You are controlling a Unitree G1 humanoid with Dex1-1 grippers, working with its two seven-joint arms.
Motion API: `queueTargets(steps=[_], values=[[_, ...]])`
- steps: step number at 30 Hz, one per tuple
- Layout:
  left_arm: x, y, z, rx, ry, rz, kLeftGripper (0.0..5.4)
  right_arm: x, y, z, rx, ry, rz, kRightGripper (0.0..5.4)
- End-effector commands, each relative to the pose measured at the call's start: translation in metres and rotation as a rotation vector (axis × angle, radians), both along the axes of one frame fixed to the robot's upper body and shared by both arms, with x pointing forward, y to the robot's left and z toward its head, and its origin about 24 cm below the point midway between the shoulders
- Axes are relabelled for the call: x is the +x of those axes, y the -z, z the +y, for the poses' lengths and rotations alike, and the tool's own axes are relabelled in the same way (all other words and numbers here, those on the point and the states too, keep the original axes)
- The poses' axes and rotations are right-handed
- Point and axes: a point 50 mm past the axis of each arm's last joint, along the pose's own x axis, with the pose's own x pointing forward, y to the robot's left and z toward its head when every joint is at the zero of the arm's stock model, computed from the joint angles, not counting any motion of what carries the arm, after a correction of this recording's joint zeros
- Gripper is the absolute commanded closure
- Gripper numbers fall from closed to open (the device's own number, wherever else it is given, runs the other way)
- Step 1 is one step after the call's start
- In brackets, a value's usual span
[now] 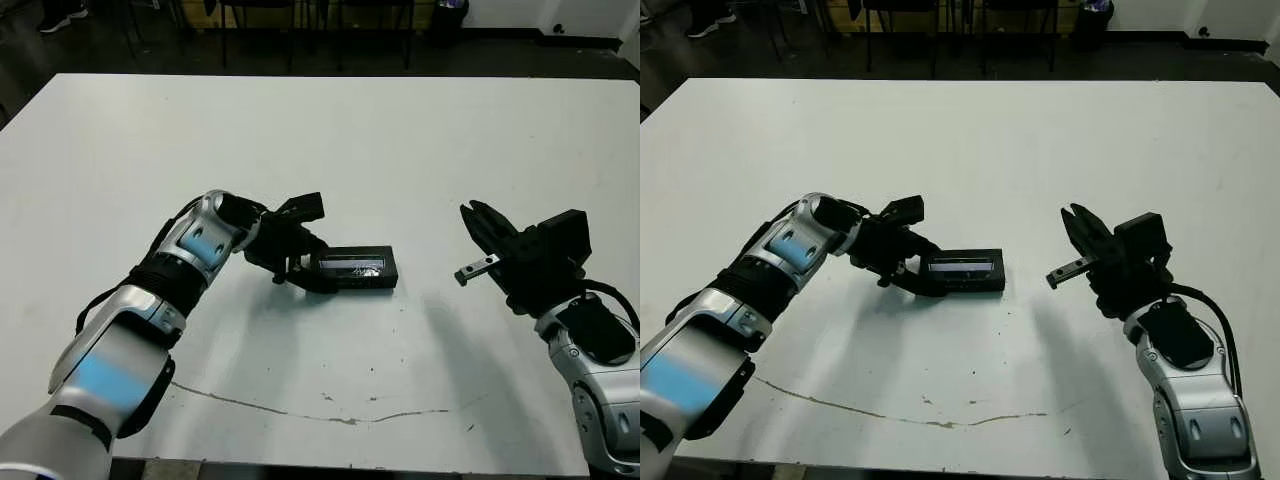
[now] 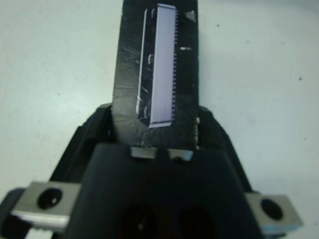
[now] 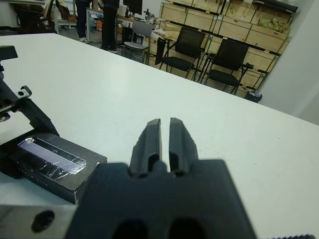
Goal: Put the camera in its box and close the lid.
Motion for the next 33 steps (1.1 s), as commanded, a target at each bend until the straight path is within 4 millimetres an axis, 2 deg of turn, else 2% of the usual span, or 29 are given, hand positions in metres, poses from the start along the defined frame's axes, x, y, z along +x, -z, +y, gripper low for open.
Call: queueTargets(steps=[1, 8, 13, 24, 30, 33], values=[[-0.023, 0.034, -0.014, 0.111, 0.095, 0.099, 2.67, -0.002, 0.003, -0.001, -0.009, 0.014, 0.028, 5.40], [-0.023, 0.032, -0.006, 0.151, 0.085, 0.066, 2.67, -0.002, 0.004, 0.000, -0.010, 0.009, 0.022, 5.40], [-0.023, 0.033, 0.009, 0.123, 0.118, -0.060, 1.79, -0.002, 0.004, -0.001, -0.016, 0.014, 0.026, 5.40], [-0.020, 0.025, 0.045, 0.097, 0.047, -0.122, 0.01, -0.001, 0.004, -0.001, -0.001, 0.007, 0.024, 5.40], [-0.024, 0.018, 0.075, 0.101, -0.028, -0.093, 0.01, -0.002, 0.003, -0.001, -0.008, 0.008, 0.020, 5.40], [-0.029, 0.009, 0.090, 0.106, -0.033, -0.137, 0.01, -0.001, 0.003, -0.001, 0.006, 0.002, 0.019, 5.40]])
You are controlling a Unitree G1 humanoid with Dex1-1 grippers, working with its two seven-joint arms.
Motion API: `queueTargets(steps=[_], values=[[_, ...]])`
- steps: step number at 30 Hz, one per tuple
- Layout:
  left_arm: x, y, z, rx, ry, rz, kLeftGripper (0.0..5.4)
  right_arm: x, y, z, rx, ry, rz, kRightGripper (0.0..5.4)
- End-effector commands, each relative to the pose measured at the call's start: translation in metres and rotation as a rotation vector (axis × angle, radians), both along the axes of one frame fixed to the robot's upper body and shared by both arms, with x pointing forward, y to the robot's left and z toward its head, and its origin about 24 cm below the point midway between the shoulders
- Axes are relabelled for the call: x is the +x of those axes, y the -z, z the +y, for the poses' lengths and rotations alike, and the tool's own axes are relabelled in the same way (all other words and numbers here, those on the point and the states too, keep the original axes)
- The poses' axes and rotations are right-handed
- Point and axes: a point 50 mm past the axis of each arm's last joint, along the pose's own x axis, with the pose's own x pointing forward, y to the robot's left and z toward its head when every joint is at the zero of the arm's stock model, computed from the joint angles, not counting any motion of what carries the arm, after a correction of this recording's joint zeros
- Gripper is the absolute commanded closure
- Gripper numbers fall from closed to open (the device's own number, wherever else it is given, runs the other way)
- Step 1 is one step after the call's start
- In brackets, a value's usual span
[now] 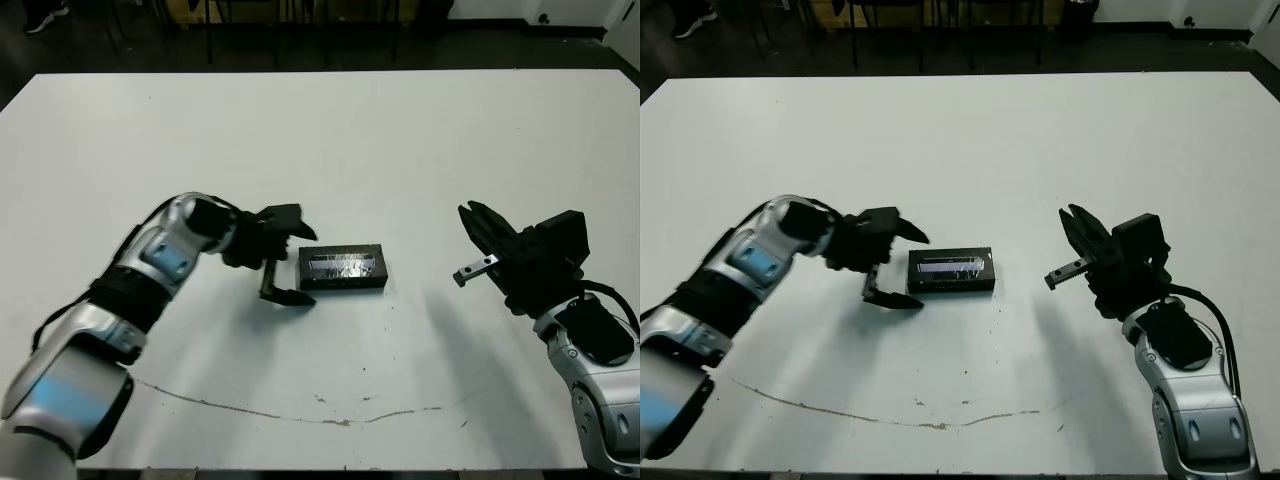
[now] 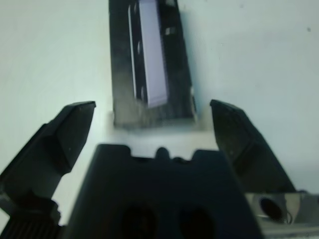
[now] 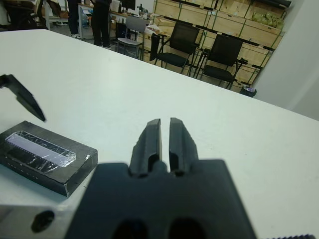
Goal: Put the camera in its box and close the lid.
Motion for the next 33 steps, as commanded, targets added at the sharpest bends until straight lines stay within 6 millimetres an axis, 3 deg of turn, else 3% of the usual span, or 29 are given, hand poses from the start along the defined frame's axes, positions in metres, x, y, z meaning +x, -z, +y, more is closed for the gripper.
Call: queueTargets(steps=[1, 8, 13, 18, 23, 28, 33], values=[[-0.016, 0.015, 0.032, 0.088, -0.051, 0.055, 0.01, -0.001, 0.004, -0.002, 0.006, 0.009, 0.023, 5.40], [-0.027, -0.010, 0.063, 0.008, -0.163, -0.021, 0.01, 0.000, 0.003, 0.000, -0.001, 0.012, 0.022, 5.40], [-0.030, -0.026, 0.072, -0.048, -0.263, -0.086, 0.01, 0.001, 0.003, 0.000, -0.004, 0.015, 0.023, 5.40], [-0.036, -0.047, 0.046, -0.388, -0.507, -0.236, 0.17, 0.002, 0.002, 0.000, 0.000, 0.023, 0.025, 5.40], [-0.046, -0.055, 0.003, -0.730, -0.705, -0.346, 0.97, 0.003, 0.002, 0.001, -0.002, 0.016, 0.019, 5.40], [-0.047, -0.052, -0.028, -0.836, -0.773, -0.353, 1.92, 0.002, 0.000, -0.001, -0.004, 0.021, 0.016, 5.40], [-0.047, -0.040, -0.056, -0.758, -0.781, -0.313, 2.89, 0.002, 0.001, -0.004, -0.004, 0.028, 0.010, 5.40]])
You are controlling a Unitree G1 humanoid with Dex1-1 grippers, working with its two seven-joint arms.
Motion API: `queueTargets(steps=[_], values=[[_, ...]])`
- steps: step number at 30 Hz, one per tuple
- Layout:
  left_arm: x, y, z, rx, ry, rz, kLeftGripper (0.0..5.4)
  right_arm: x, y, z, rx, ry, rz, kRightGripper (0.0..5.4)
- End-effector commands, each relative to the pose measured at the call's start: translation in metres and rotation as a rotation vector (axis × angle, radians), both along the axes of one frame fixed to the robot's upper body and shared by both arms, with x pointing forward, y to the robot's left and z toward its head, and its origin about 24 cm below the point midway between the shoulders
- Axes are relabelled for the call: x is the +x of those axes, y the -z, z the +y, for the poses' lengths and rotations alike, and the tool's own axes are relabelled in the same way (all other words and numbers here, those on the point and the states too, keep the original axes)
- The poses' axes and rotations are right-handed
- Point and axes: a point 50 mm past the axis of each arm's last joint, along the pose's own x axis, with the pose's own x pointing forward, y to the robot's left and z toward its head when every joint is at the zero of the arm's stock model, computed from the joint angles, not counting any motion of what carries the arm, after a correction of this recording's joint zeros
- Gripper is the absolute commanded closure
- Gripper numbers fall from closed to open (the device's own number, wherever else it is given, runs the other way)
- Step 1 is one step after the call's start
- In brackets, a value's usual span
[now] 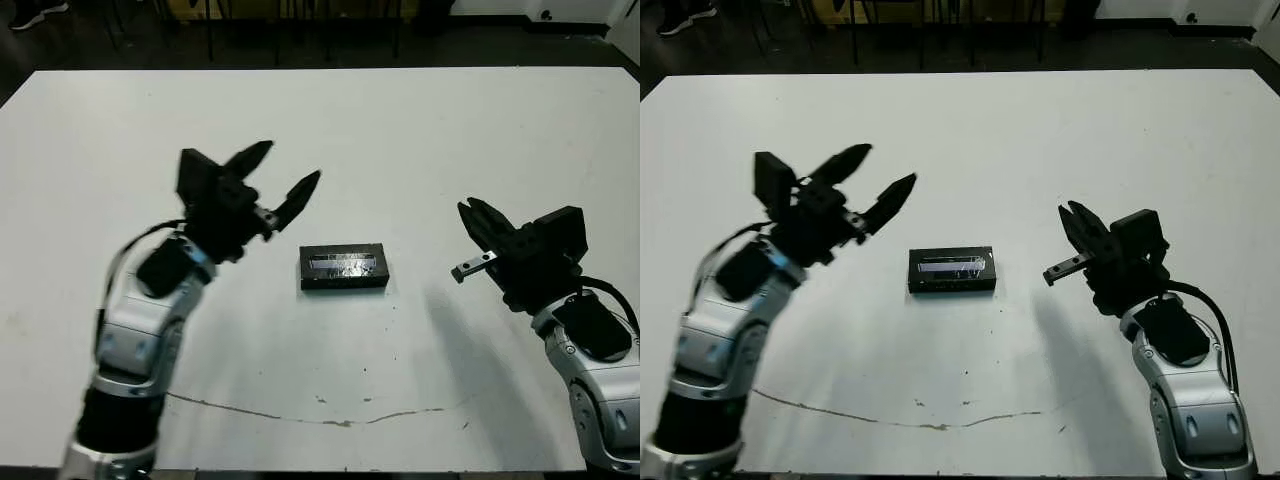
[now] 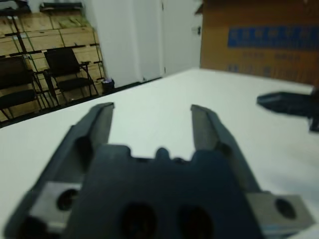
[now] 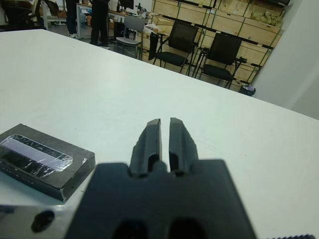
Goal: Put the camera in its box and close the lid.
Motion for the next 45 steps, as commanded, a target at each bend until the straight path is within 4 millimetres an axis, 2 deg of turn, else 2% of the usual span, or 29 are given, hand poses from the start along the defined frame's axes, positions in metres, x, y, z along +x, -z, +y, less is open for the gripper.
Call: queueTargets(steps=[1, 5, 13, 19, 26, 36, 40, 45], values=[[0.000, 0.017, -0.013, 0.047, 0.002, 0.085, 3.08, 0.000, 0.003, -0.003, -0.007, 0.011, 0.016, 5.40], [0.000, 0.035, -0.030, 0.127, 0.009, 0.143, 3.84, 0.000, 0.004, -0.004, -0.002, 0.006, 0.009, 5.40], [-0.007, 0.066, -0.045, 0.287, 0.036, 0.282, 5.37, -0.001, 0.005, -0.002, 0.011, 0.010, 0.017, 5.40], [-0.017, 0.083, -0.049, 0.324, 0.057, 0.334, 5.39, -0.002, 0.006, -0.001, 0.013, 0.010, 0.018, 5.40], [-0.020, 0.102, -0.042, 0.321, 0.029, 0.406, 5.39, -0.003, 0.007, 0.000, 0.017, 0.008, 0.016, 5.40], [-0.015, 0.110, -0.031, 0.341, -0.004, 0.446, 5.39, -0.004, 0.009, 0.002, 0.020, 0.008, 0.027, 5.40], [-0.018, 0.103, -0.022, 0.309, -0.014, 0.393, 5.39, -0.005, 0.009, 0.001, 0.016, 0.008, 0.024, 5.40], [-0.031, 0.074, -0.007, 0.134, -0.007, 0.240, 5.39, -0.006, 0.007, 0.003, 0.025, 0.016, 0.010, 5.40]])
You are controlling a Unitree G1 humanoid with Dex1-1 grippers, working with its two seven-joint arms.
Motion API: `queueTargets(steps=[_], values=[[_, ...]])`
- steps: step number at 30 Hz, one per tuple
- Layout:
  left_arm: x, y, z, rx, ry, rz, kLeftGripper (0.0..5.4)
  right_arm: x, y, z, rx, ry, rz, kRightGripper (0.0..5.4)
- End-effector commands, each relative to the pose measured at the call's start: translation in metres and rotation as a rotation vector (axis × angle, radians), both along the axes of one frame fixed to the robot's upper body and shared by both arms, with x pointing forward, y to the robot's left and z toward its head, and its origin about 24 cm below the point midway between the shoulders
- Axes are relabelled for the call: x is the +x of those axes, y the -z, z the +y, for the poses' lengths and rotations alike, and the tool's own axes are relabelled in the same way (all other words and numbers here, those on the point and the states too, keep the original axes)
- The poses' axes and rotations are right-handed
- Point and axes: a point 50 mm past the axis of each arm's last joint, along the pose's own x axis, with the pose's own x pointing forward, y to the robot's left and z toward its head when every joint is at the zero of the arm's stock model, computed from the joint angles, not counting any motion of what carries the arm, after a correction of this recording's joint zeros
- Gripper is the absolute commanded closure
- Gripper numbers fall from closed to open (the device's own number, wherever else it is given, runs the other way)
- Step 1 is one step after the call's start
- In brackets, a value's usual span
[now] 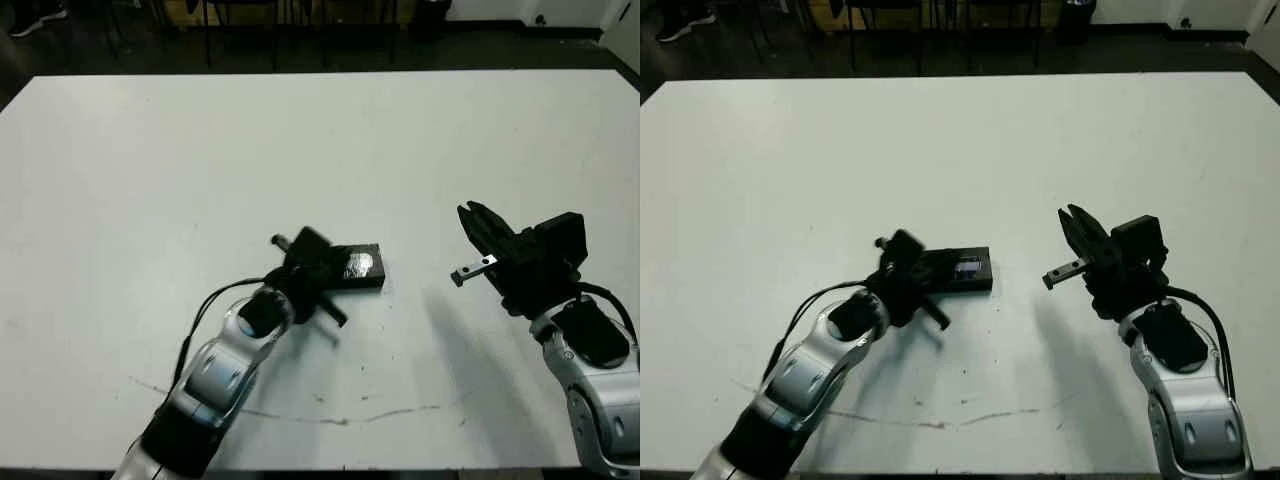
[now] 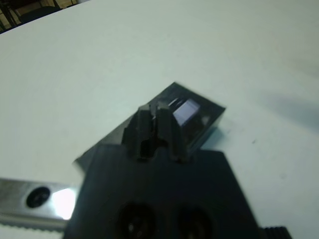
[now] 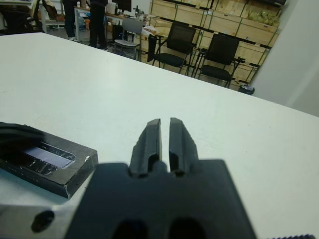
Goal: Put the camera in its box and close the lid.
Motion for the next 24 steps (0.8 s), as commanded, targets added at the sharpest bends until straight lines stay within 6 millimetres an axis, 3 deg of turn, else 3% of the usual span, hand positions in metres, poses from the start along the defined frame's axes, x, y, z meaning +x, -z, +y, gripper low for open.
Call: queueTargets(steps=[1, 8, 13, 18, 20, 22, 24], values=[[-0.011, -0.010, 0.021, -0.087, -0.028, -0.087, 5.39, -0.003, 0.002, 0.002, 0.008, 0.025, 0.005, 5.40], [-0.024, -0.046, 0.064, -0.210, -0.192, -0.344, 5.39, -0.009, -0.002, 0.013, 0.046, 0.044, -0.076, 5.40], [-0.024, -0.054, 0.100, -0.204, -0.357, -0.440, 5.39, -0.011, 0.001, 0.020, 0.073, 0.071, -0.120, 5.40], [-0.022, -0.045, 0.122, -0.173, -0.488, -0.519, 5.39, -0.012, 0.005, 0.027, 0.033, 0.133, -0.191, 5.40], [-0.020, -0.037, 0.128, 0.023, -0.574, -0.660, 5.39, -0.012, 0.009, 0.031, -0.107, 0.174, -0.330, 5.40], [-0.018, -0.023, 0.128, 0.106, -0.607, -0.722, 5.39, -0.014, 0.014, 0.036, -0.244, 0.180, -0.485, 5.40], [-0.015, -0.009, 0.126, -0.010, -0.649, -0.627, 5.39, -0.016, 0.020, 0.040, -0.301, 0.175, -0.568, 5.40]])
